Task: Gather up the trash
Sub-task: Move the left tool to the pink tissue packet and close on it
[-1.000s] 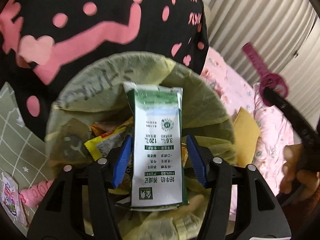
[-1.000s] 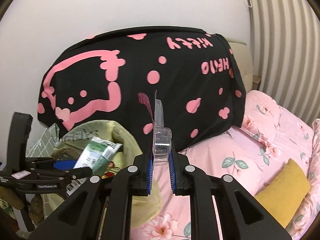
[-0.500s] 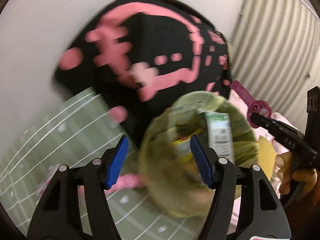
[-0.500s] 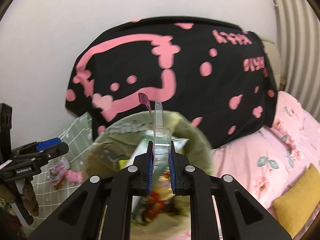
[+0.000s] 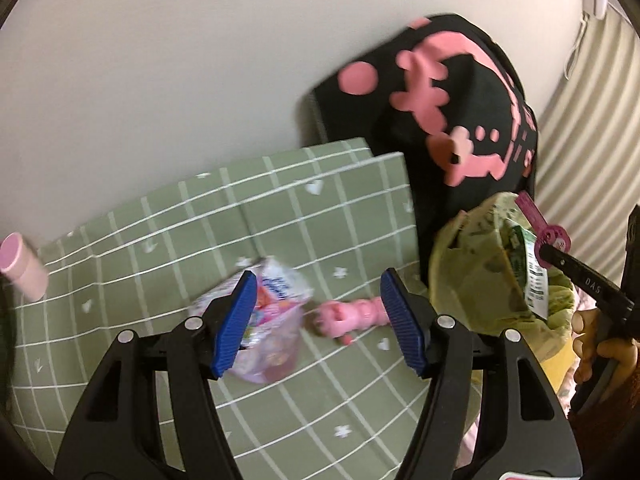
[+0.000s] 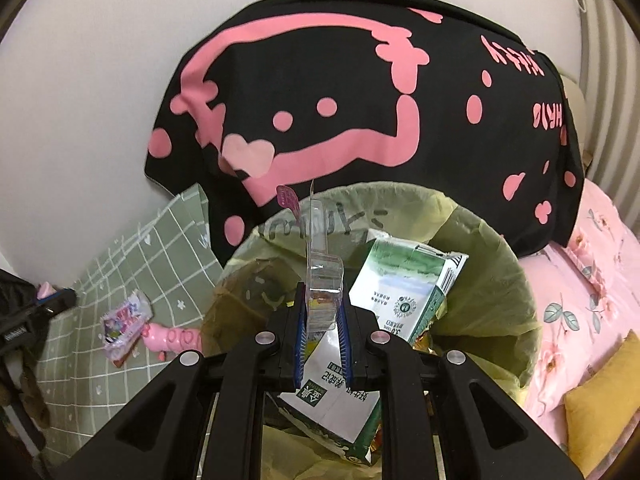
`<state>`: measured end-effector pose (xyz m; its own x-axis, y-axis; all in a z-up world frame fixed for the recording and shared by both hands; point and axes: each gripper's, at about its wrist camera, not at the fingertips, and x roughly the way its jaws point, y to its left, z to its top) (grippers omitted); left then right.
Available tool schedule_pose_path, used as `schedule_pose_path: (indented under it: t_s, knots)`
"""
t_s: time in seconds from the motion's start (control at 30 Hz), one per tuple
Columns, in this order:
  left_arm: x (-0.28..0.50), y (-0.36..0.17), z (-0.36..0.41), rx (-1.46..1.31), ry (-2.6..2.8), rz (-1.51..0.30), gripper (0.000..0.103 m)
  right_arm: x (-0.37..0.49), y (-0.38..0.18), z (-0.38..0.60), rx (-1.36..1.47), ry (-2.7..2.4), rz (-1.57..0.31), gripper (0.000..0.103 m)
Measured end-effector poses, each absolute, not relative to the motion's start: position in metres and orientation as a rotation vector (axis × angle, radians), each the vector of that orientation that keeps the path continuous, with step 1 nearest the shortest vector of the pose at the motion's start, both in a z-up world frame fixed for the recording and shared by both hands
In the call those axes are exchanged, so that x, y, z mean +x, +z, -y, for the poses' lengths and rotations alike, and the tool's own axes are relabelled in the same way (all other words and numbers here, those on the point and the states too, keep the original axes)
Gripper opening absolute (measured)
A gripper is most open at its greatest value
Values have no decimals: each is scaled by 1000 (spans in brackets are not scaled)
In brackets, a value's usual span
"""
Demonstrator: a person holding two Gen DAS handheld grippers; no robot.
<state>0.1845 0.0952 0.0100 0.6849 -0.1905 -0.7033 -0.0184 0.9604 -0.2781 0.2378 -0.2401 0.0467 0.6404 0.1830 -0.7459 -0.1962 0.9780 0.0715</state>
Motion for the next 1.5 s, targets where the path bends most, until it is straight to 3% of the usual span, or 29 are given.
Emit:
schedule_pose_path:
  t_s: [0.07,0.17,0.2,0.67,1.5]
  knots:
    - [180,10,-107,-290,-80,-803,61,238,44,238,-40,198,-860,16]
    - [175,7,-122,-319,-58,-798,61,239,38,236,-70,176,-881,35]
    - [173,4,-130,-334,-46,-798,61,239,38,236,-71,171,-882,37]
    - [164,-15,-186,-388,30,-812,61,229,65,196,-118,179,-788,37]
    - [173,-49,-228,-381,3,-878,62,236,-9,79,-171,406,-925,37]
